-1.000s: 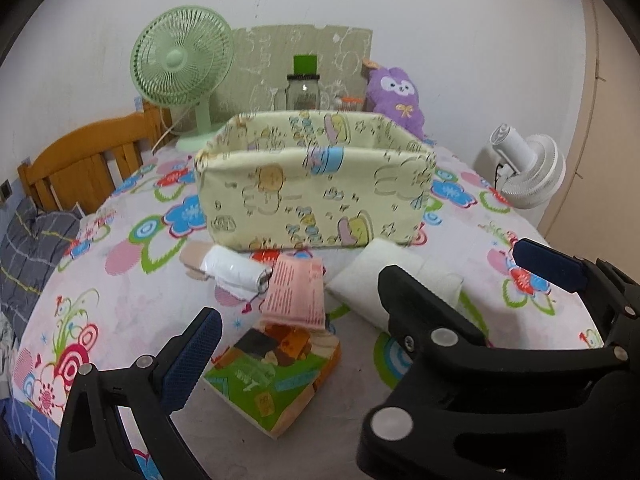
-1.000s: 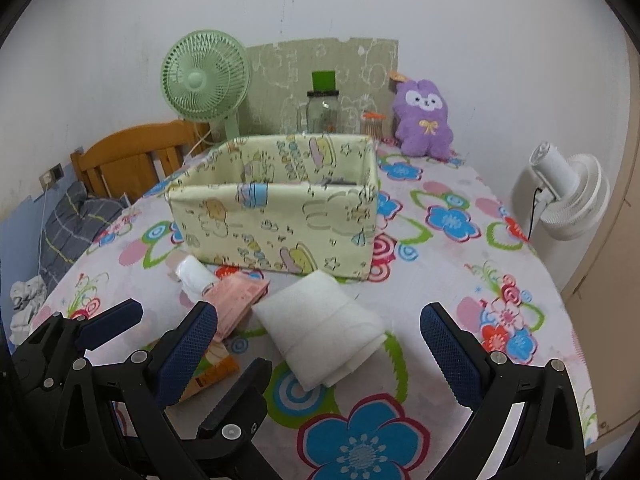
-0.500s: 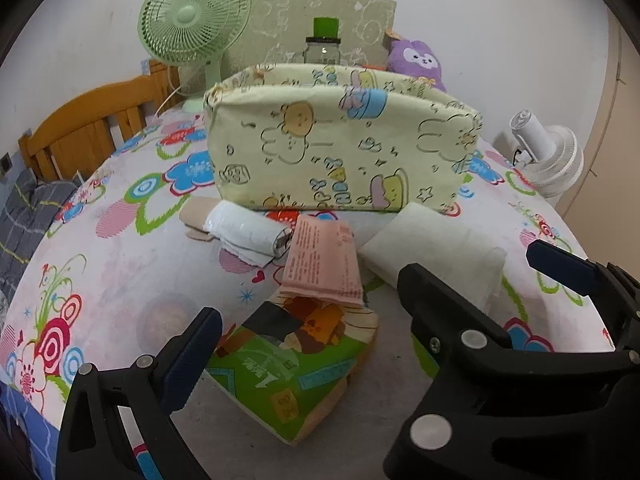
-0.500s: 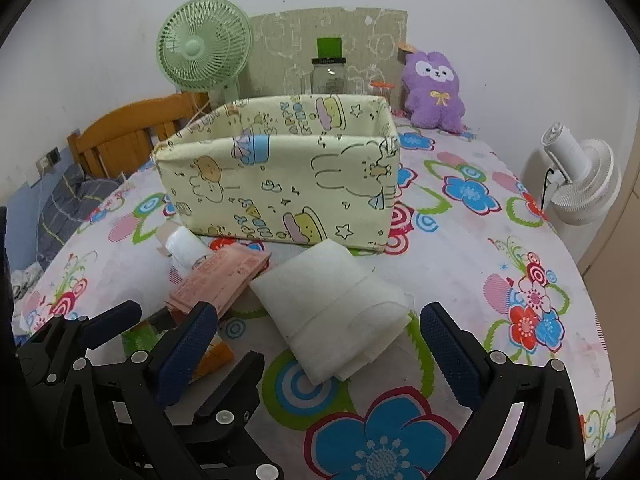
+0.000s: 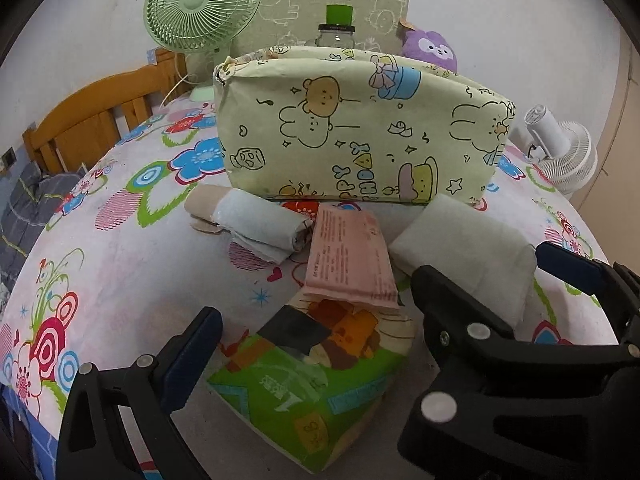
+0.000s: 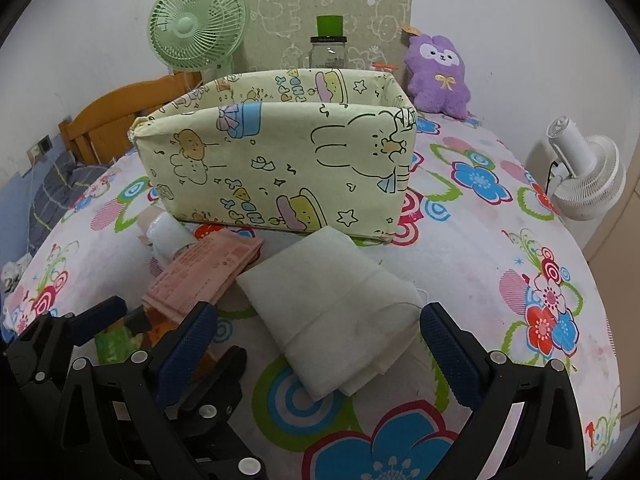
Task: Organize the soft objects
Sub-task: 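Lower both tools toward the green tissue pack and white towel, then grasp the green tissue pack with the left tool while the right tool grasps the white towel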
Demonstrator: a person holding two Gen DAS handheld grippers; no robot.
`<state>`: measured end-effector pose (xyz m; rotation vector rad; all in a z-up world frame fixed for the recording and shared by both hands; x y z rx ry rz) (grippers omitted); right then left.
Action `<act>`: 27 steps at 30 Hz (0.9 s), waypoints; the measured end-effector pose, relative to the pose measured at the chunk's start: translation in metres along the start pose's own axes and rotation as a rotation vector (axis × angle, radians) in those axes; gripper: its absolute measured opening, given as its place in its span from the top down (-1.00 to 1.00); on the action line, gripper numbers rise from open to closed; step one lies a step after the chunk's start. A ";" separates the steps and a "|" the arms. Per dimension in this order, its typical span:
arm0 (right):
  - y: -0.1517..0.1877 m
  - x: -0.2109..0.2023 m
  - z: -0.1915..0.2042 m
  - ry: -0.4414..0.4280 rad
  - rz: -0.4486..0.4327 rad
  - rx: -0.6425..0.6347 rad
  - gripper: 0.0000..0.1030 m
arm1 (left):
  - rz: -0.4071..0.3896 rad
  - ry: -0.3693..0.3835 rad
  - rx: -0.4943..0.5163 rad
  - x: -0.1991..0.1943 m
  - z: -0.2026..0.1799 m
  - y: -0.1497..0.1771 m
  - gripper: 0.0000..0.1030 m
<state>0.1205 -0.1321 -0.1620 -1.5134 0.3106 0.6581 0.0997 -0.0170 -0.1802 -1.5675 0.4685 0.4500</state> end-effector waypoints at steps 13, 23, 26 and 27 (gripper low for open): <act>0.002 0.017 -0.002 -0.009 0.049 0.020 -0.87 | -0.012 -0.038 0.009 -0.002 -0.004 0.000 -0.62; 0.005 0.003 0.004 -0.041 0.032 0.021 -0.37 | -0.008 -0.014 0.009 -0.010 -0.010 0.003 -0.49; 0.006 -0.003 0.003 -0.035 0.028 0.023 -0.23 | -0.006 -0.010 0.004 -0.013 -0.011 0.004 -0.47; 0.006 -0.005 0.003 -0.033 0.027 0.024 -0.17 | -0.006 -0.006 0.002 -0.015 -0.011 0.005 -0.47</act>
Point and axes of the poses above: each gripper's, at about its wrist camera, not at the fingertips, and x roughly the way its jaws point, z to its left, y to its underside, the point moved 1 cm from there along x, roughly the way its jaws point, and after that the axes turned 15 degrees about -z, right-handed, at the moved point
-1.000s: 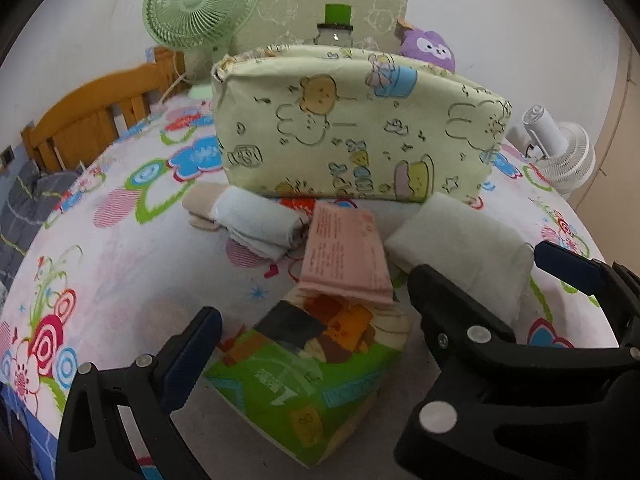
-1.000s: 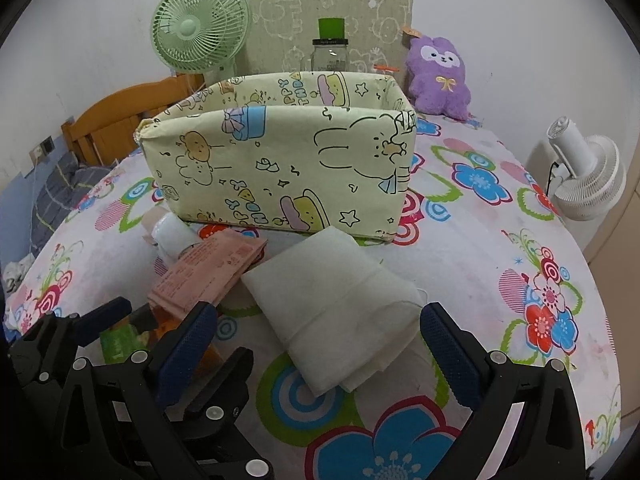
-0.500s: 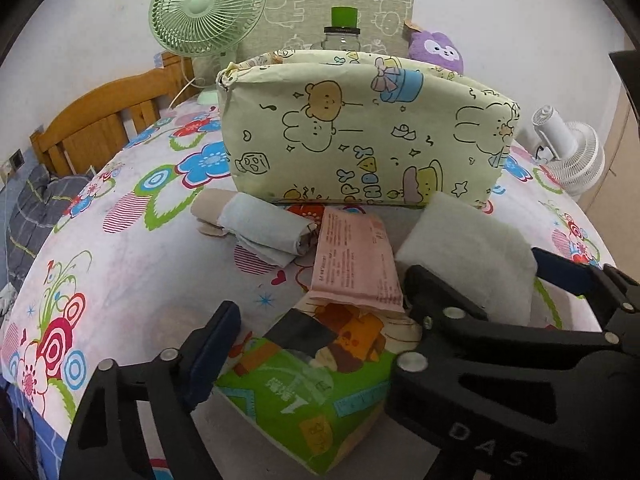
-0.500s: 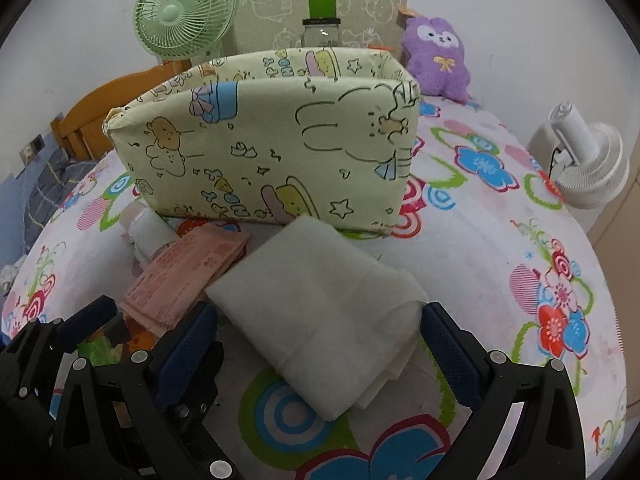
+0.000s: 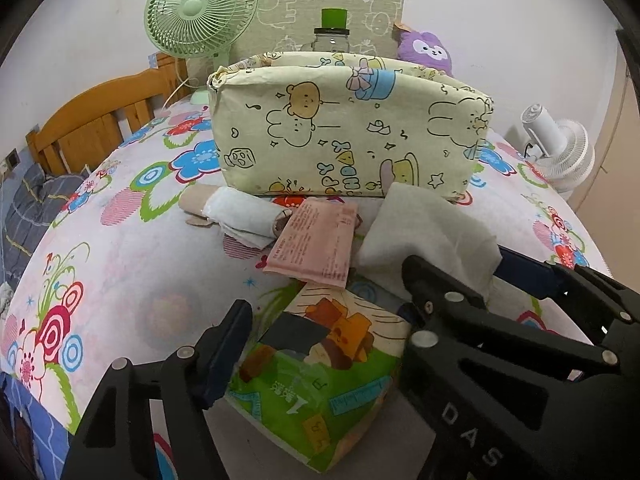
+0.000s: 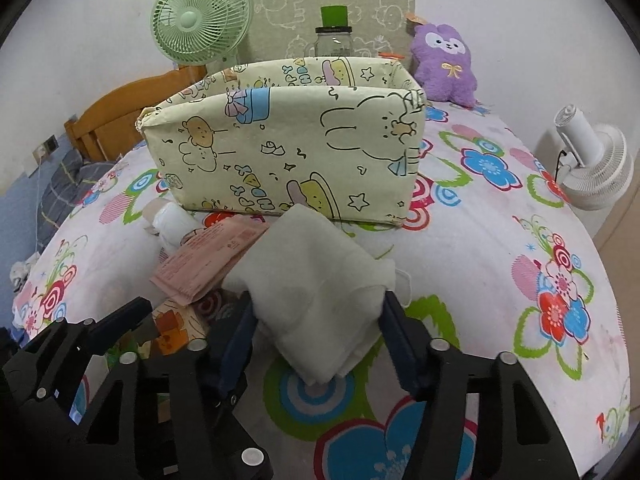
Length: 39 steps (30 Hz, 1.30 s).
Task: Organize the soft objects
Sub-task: 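Grasp the green tissue pack with the left tool while the right tool grasps the white towel, then carry the tissue pack and towel with both tools over the fabric box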
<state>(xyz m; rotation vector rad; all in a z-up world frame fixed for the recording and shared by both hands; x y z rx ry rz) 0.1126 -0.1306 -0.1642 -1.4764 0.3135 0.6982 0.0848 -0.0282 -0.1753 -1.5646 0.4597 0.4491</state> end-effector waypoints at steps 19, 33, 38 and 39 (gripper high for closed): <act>0.000 -0.035 -0.007 0.006 -0.038 0.039 0.30 | -0.052 0.021 0.017 -0.030 -0.012 -0.002 -0.46; -0.007 -0.047 -0.009 0.003 -0.067 0.048 0.61 | -0.076 0.028 0.023 -0.037 -0.016 -0.011 -0.46; -0.019 -0.053 -0.012 0.010 -0.089 0.053 0.61 | -0.101 0.034 0.030 -0.042 -0.019 -0.026 -0.46; -0.022 -0.054 -0.012 0.012 -0.094 0.053 0.61 | -0.106 0.036 0.032 -0.044 -0.019 -0.029 -0.46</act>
Point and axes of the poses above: each gripper's, at about its wrist camera, not at the fingertips, and x roughly the way its jaws point, z to its left, y to its underside, the point moved 1 cm from there along x, roughly the way its jaws point, and after that the axes turned 15 degrees about -z, right-handed, at the moved point
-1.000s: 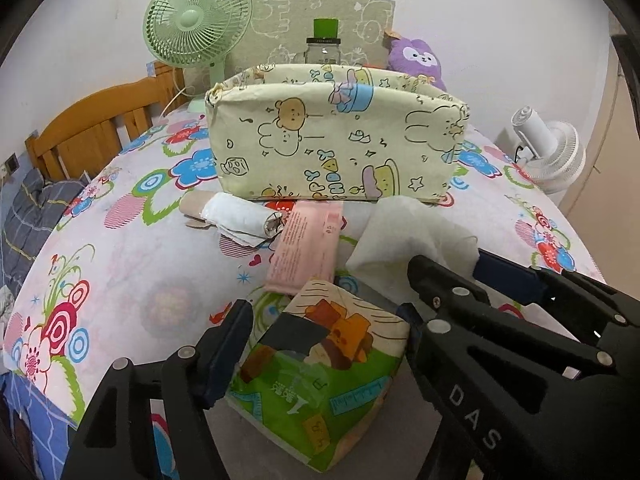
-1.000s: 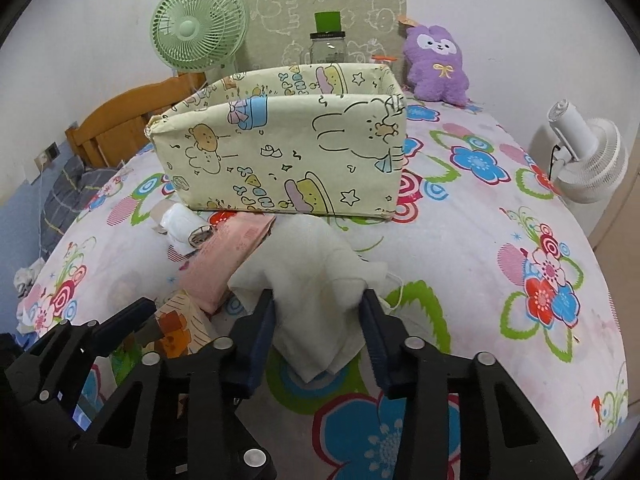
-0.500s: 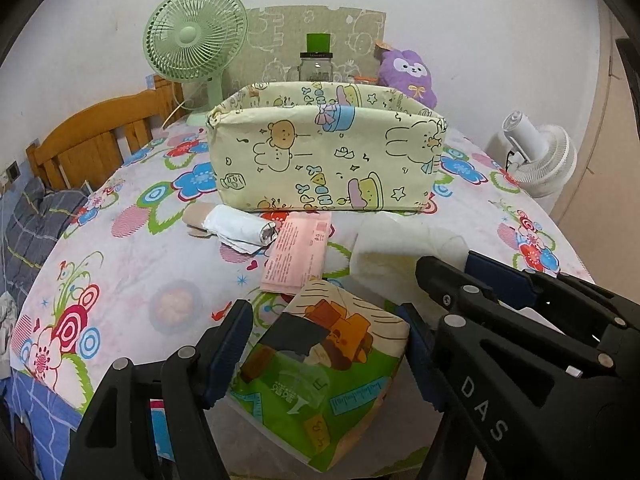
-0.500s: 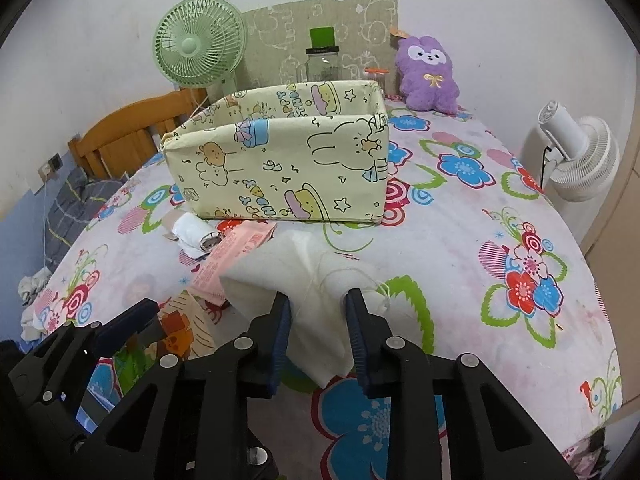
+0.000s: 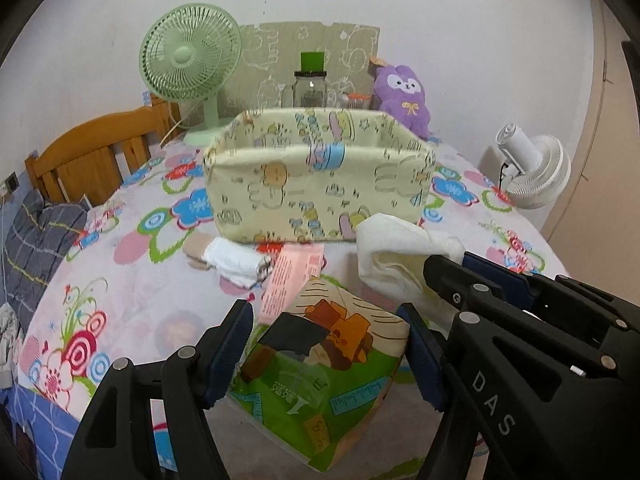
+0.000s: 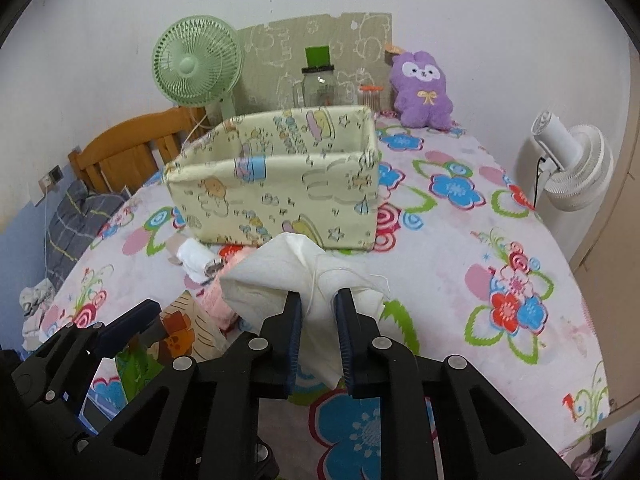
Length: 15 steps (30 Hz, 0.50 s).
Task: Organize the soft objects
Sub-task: 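Carry the tissue pack and towel with both tools over the fabric box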
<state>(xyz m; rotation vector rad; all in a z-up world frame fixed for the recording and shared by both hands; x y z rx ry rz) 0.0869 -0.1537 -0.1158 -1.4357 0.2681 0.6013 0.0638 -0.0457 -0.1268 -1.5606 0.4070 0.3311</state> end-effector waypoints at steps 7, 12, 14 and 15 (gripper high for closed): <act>-0.022 -0.012 -0.002 0.011 -0.043 0.003 0.61 | -0.037 0.014 0.010 -0.008 -0.002 -0.020 -0.46; -0.036 -0.018 -0.001 0.017 -0.063 0.006 0.61 | -0.064 0.019 0.022 -0.015 -0.003 -0.036 -0.46; -0.042 -0.022 -0.001 0.020 -0.075 0.007 0.61 | -0.074 0.021 0.024 -0.018 -0.004 -0.041 -0.46; -0.044 -0.023 -0.001 0.021 -0.079 0.007 0.61 | -0.080 0.023 0.025 -0.020 -0.004 -0.044 -0.46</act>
Point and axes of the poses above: each gripper's, at about its wrist camera, not at the fingertips, and x roughly the way its jaws point, z to its left, y to its underside, the point moved 1 cm from there along x, roughly the way its jaws point, and after that the axes turned 15 degrees about -z, right-handed, at the moved point
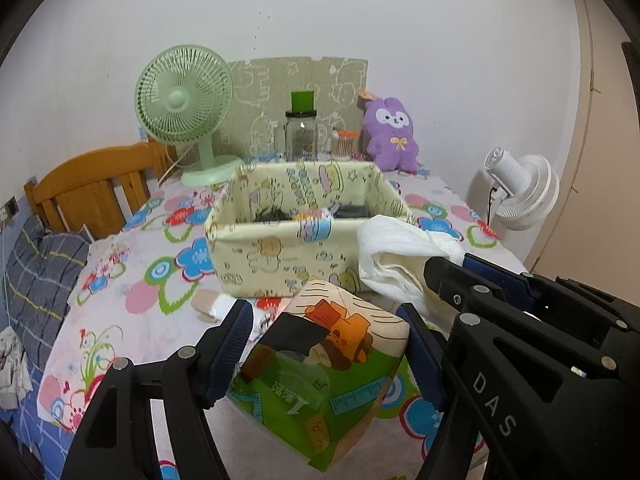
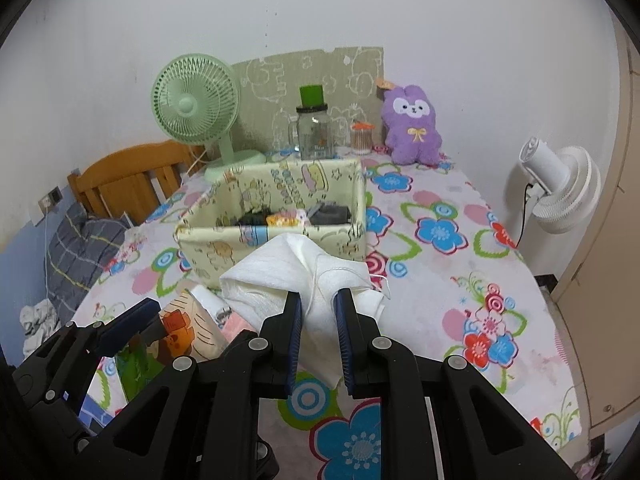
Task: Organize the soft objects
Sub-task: 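Carry the tissue pack and towel with both tools over the fabric box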
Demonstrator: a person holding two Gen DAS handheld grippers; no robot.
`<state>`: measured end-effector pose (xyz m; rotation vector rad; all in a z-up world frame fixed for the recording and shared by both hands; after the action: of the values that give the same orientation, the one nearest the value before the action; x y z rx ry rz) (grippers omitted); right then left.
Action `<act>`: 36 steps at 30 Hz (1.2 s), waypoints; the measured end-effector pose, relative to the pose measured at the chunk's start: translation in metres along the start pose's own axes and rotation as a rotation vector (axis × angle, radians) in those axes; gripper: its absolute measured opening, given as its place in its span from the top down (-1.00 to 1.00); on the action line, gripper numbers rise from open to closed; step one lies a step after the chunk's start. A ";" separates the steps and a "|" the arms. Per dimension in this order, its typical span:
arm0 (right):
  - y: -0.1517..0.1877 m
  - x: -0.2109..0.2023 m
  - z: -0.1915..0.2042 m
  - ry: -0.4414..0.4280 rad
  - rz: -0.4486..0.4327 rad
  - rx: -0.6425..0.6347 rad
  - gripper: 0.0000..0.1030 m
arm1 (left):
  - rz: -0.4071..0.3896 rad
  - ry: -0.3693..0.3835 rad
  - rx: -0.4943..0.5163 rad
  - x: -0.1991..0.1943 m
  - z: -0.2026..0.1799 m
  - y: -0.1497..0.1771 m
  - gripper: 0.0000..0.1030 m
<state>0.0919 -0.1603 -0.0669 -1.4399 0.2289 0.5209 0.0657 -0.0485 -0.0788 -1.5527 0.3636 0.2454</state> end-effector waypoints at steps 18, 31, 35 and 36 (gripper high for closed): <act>-0.037 -0.012 0.007 0.008 -0.060 -0.003 0.61 | -0.055 0.017 0.011 -0.008 0.003 -0.034 -0.46; -0.051 0.004 0.010 0.014 -0.066 -0.007 0.61 | -0.059 0.021 0.009 0.011 0.010 -0.049 -0.46; -0.057 0.013 0.010 0.015 -0.064 -0.006 0.61 | -0.059 0.023 0.009 0.014 0.010 -0.050 -0.46; -0.059 0.016 0.010 0.016 -0.063 -0.006 0.61 | -0.060 0.022 0.009 0.014 0.010 -0.050 -0.46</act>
<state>0.1321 -0.1493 -0.0211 -1.4530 0.1942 0.4590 0.0980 -0.0400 -0.0376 -1.5561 0.3349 0.1801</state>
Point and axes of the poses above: each gripper's, at about its wrist camera, not at the fingertips, and x roughly the way its jaws point, z to its left, y to its underside, the point moved 1 cm from there along x, roughly the way its jaws point, and after that the axes turned 15 degrees about -z, right-handed, at the moved point
